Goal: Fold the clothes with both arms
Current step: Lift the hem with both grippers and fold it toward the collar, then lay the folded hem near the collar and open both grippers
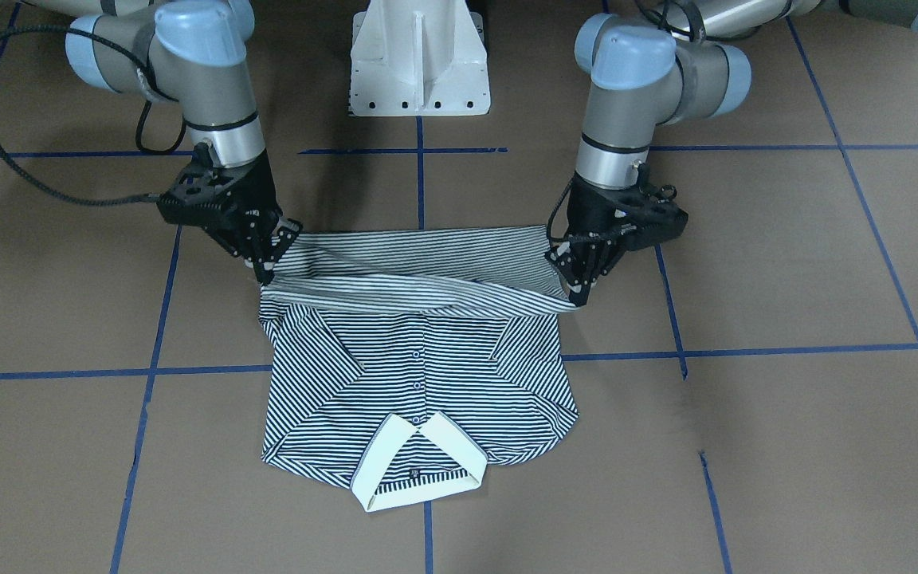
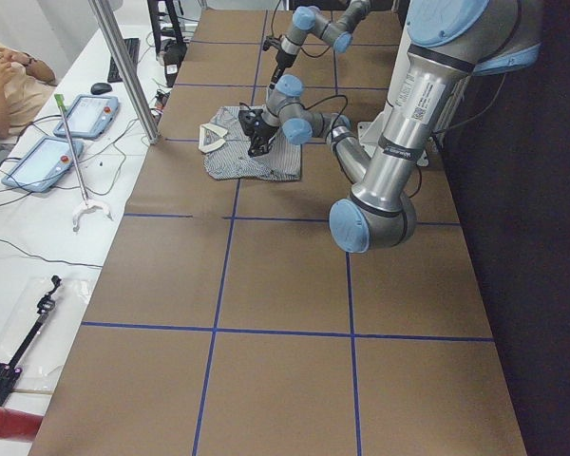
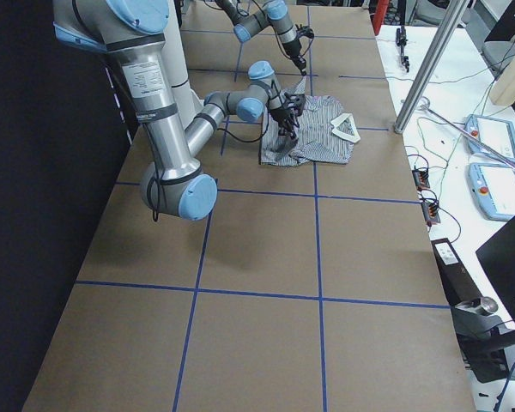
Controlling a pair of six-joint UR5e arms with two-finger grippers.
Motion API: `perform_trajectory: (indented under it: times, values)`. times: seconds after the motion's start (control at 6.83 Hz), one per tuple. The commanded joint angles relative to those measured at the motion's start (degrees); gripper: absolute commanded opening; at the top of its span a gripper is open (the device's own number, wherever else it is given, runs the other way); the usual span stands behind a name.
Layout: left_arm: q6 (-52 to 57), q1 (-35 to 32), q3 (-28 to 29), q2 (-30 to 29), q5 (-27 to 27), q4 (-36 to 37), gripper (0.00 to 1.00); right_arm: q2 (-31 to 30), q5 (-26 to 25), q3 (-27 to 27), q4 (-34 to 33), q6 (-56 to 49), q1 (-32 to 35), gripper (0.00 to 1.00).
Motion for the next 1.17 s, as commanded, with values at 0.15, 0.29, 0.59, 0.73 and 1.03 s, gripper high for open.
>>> perform_trajectory:
  times: [0.15,0.29,0.59,0.73,1.03]
  values:
    - [3.84,-3.9,13.04,-4.28,1.04,-8.05,0.0,9.0,0.04,-16.94,3.15,-4.29,4.86,0.0]
    - [3.75,-3.9,15.24,-5.07,3.58,-9.55,0.0,11.01,-0.05,-20.46,4.13,-4.9,5.21,0.0]
    - [3.75,-3.9,16.23,-6.3,3.78,-9.74,0.0,13.58,-0.4,-26.01,6.23,-5.0,5.13,0.0]
    - [3.75,-3.9,16.58,-6.57,3.78,-9.74,0.06,13.58,-0.49,-27.25,7.81,-5.17,5.13,0.0]
    - [3.66,-3.81,18.85,-7.88,3.78,-9.74,0.09,13.58,-0.49,-27.52,7.83,-5.35,5.13,0.0]
